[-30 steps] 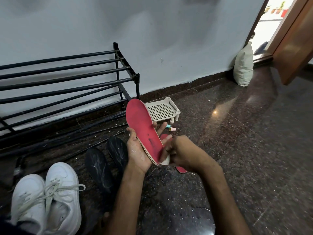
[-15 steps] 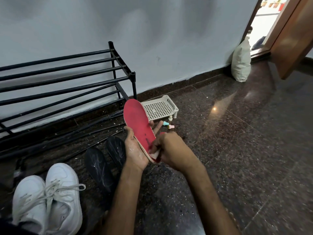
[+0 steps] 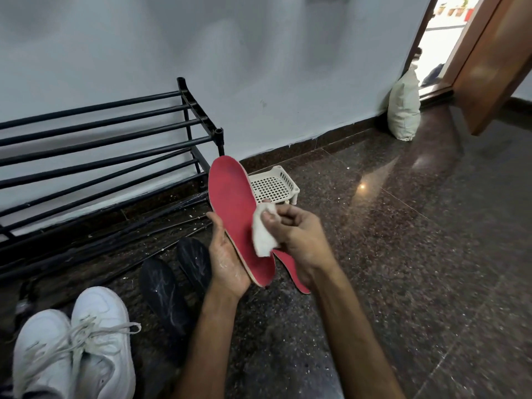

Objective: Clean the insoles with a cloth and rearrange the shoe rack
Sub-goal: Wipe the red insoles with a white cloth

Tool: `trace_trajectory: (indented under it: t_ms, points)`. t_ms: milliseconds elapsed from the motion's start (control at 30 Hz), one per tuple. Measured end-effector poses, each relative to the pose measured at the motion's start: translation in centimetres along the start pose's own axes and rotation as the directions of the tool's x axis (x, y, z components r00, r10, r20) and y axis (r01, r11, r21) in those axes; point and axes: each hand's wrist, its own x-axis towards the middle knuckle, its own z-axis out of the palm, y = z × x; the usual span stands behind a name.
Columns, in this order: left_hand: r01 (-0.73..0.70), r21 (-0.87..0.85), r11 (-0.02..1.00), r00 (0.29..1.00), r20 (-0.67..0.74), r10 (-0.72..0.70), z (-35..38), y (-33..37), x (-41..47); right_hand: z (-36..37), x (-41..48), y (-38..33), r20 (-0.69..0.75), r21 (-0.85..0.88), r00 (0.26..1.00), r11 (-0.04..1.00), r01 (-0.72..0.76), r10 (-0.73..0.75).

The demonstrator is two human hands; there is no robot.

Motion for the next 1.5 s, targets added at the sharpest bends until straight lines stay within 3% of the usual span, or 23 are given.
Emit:
trace_trajectory:
  t_ms: [67,167,300,367,400,467,533,600,633,700,833,900,967,1067,1167,1300,1400,1500]
  points:
    - [0.048,0.01,0.999,0.998,0.037,-0.048,0.2,-0.3,-0.2,1.9,-0.1,1.7,-0.113,-0.258,0.988,0.963,0.077,-0.109]
    - [0.066,0.058,0.996,0.998,0.009,-0.066,0.4,-0.9,-0.2,3.2,-0.8,3.4,-0.216,-0.698,0.908,0.707,0.113,-0.358]
    - [-0.014,-0.029,0.999,0.999,-0.031,0.014,-0.2,-1.2,0.1,1.6,-0.9,4.0,-0.224,-0.88,0.884,0.475,-0.003,-0.411]
    - [-0.061,-0.025,0.998,0.998,-0.021,0.061,-0.9,-1.0,0.2,-0.5,-0.8,4.9,-0.237,-0.941,0.905,0.316,-0.123,-0.352]
    - [-0.07,-0.018,0.997,0.997,0.007,0.07,-1.2,-0.9,0.3,-1.5,-0.7,5.4,-0.258,-0.942,0.919,0.288,-0.171,-0.299]
    - [-0.077,0.0,0.997,0.996,0.036,0.077,-2.1,-0.8,0.4,-3.2,-0.5,5.5,-0.299,-0.902,0.927,0.384,-0.198,-0.224]
    - [-0.091,0.001,0.996,0.996,0.016,0.091,-2.9,-1.0,0.5,-4.0,0.2,4.8,-0.316,-0.767,0.924,0.631,-0.113,-0.218]
    - [-0.069,-0.027,0.997,0.998,-0.011,0.069,-2.8,-1.4,0.4,-3.3,1.1,3.5,-0.274,-0.445,0.949,0.895,0.016,-0.154]
    - [-0.039,-0.041,0.998,0.999,-0.031,0.038,-2.6,-1.6,0.3,-2.5,1.4,3.2,-0.239,-0.292,0.962,0.955,0.058,-0.131]
    - [0.017,-0.046,0.999,0.997,-0.076,-0.02,-2.1,-2.0,0.2,-0.5,1.7,3.5,-0.22,-0.256,0.961,0.961,0.108,-0.167]
    - [0.072,-0.001,0.997,0.989,-0.127,-0.072,-2.1,-2.7,0.7,1.6,1.0,6.8,-0.298,-0.657,0.888,0.75,0.076,-0.351]
    - [0.017,-0.026,1.0,0.984,-0.179,-0.021,-2.9,-2.6,1.1,0.7,0.4,8.9,-0.316,-0.747,0.851,0.662,0.049,-0.42]
    - [-0.05,-0.048,0.998,0.982,-0.186,0.04,-3.9,-2.2,1.7,-1.0,-0.2,11.3,-0.306,-0.801,0.881,0.597,-0.034,-0.361]
    - [-0.082,-0.071,0.994,0.985,-0.159,0.069,-4.8,-1.6,2.5,-4.1,-0.8,15.1,-0.384,-0.796,0.915,0.546,-0.26,-0.125]
    - [-0.052,-0.057,0.997,0.984,-0.172,0.042,-5.8,-1.9,3.3,-6.8,0.2,17.0,-0.481,-0.62,0.868,0.652,-0.437,0.124]
    - [0.0,-0.053,0.999,0.969,-0.247,-0.013,-8.1,-3.8,4.2,-8.4,1.4,16.4,-0.384,-0.196,0.872,0.897,-0.397,0.302]
    - [0.075,-0.036,0.997,0.951,-0.297,-0.082,-9.7,-5.7,5.0,-8.5,1.2,16.1,-0.297,-0.145,0.904,0.921,-0.363,0.309]
    - [0.146,-0.031,0.989,0.925,-0.351,-0.147,-11.4,-7.9,5.9,-8.4,1.0,17.2,-0.216,-0.168,0.886,0.878,-0.448,0.411]
